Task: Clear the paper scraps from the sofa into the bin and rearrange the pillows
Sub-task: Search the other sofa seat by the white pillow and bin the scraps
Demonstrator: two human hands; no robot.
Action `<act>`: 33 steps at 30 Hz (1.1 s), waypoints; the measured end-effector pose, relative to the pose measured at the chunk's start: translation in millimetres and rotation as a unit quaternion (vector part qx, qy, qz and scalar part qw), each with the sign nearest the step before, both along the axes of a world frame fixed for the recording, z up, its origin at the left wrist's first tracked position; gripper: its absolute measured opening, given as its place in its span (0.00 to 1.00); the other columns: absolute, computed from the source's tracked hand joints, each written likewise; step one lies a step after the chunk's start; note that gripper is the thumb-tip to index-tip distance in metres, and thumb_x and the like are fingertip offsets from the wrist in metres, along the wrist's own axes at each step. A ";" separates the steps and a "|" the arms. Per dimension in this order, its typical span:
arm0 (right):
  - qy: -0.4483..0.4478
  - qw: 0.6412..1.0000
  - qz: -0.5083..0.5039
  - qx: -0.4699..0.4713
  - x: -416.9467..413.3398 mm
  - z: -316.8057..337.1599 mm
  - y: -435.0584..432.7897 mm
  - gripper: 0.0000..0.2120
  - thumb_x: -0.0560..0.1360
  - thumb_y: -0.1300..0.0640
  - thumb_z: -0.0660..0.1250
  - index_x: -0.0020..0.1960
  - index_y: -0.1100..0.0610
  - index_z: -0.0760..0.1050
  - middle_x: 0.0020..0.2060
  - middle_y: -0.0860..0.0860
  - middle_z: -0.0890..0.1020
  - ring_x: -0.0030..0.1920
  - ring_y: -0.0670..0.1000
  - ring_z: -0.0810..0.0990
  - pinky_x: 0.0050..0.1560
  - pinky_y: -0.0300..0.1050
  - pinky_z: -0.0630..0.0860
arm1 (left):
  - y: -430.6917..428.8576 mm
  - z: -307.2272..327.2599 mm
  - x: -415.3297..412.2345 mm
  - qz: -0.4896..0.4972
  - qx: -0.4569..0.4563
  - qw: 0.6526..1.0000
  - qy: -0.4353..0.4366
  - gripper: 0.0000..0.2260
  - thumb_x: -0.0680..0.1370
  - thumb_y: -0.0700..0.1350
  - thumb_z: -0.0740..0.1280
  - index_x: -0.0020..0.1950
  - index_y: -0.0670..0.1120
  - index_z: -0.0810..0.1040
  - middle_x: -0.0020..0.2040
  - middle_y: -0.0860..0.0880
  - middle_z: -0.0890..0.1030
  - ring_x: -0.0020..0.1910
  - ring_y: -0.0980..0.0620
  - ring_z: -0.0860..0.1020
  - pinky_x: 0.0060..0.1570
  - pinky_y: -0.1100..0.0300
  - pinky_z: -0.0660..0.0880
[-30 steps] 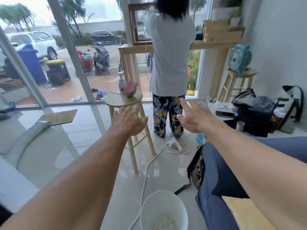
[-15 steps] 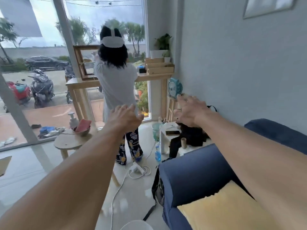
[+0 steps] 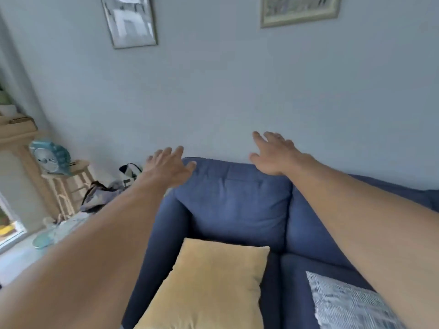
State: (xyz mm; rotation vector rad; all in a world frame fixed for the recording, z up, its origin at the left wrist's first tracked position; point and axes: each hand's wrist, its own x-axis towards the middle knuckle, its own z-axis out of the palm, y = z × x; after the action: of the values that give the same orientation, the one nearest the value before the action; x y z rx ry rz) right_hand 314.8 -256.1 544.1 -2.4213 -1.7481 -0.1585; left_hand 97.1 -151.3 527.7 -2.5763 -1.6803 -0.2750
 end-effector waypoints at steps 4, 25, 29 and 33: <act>-0.007 0.996 -0.085 0.002 70.8 -3.9 -61.3 0.28 0.82 0.47 0.49 0.78 0.54 0.46 0.77 0.56 0.54 0.75 0.58 0.53 0.71 0.55 0.57 | -27.0 -0.4 89.8 -0.086 0.010 0.996 -0.005 0.27 0.80 0.61 0.53 0.74 0.48 0.62 0.69 0.44 0.69 0.69 0.42 0.66 0.64 0.47 0.64; 0.039 0.889 -0.455 -0.027 378.8 -57.6 -461.9 0.29 0.82 0.45 0.49 0.79 0.54 0.46 0.77 0.57 0.53 0.76 0.59 0.52 0.73 0.57 0.56 | -338.2 -58.3 547.6 -0.461 -0.030 0.886 0.020 0.25 0.80 0.60 0.54 0.72 0.48 0.64 0.66 0.45 0.71 0.66 0.43 0.67 0.60 0.50 0.65; 0.059 0.860 -0.505 -0.035 408.4 -77.1 -499.4 0.30 0.82 0.45 0.49 0.79 0.53 0.44 0.78 0.57 0.51 0.76 0.59 0.52 0.73 0.56 0.55 | -370.5 -74.9 607.5 -0.513 -0.037 0.857 0.032 0.26 0.80 0.60 0.54 0.73 0.48 0.62 0.68 0.45 0.70 0.67 0.43 0.67 0.62 0.49 0.64; 0.081 0.832 -0.547 -0.040 443.1 -102.5 -517.4 0.30 0.82 0.45 0.50 0.79 0.53 0.44 0.78 0.56 0.51 0.76 0.59 0.51 0.73 0.57 0.54 | -388.2 -103.0 667.5 -0.558 -0.044 0.827 0.054 0.28 0.80 0.61 0.53 0.77 0.49 0.58 0.72 0.46 0.67 0.70 0.42 0.65 0.64 0.48 0.63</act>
State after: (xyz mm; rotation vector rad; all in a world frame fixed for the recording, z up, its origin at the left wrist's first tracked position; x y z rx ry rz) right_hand 757.9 -773.5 441.6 -3.0422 -0.1213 0.0104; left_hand 764.6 -539.5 424.7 -3.2111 0.0402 -0.0628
